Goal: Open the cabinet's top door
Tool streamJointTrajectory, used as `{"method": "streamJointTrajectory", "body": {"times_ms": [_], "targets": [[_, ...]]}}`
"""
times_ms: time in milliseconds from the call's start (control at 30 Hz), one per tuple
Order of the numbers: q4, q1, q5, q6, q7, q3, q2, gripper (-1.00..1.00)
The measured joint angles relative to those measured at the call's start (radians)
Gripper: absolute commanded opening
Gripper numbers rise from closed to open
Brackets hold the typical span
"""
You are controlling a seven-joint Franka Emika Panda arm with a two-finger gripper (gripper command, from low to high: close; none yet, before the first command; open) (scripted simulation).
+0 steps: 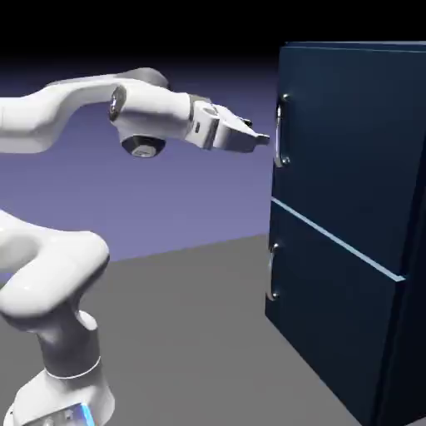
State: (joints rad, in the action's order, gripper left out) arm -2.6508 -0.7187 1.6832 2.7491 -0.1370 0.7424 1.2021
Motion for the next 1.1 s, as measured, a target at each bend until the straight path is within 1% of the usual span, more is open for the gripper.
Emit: {"method": "streamJointTrajectory", "body": {"times_ms": [467, 500, 633, 667, 733, 900, 1100], "targets": [[0.058, -0.264, 0.608, -0.104, -0.317, 0.268, 0.228, 0.00], [0.058, -0.264, 0.608, -0.104, -0.317, 0.268, 0.228, 0.00], [0.163, -0.407, 0.682, -0.139, -0.345, 0.323, 0.194, 0.00], [0.180, -0.430, 0.694, -0.144, -0.350, 0.332, 0.188, -1.00], [0.180, -0.430, 0.694, -0.144, -0.350, 0.332, 0.188, -1.00], [-0.001, -0.279, 0.653, -0.318, -0.431, 0.192, 0.215, -1.00], [-0.180, -0.142, 0.514, -0.522, -0.498, -0.024, 0.253, -1.00]]}}
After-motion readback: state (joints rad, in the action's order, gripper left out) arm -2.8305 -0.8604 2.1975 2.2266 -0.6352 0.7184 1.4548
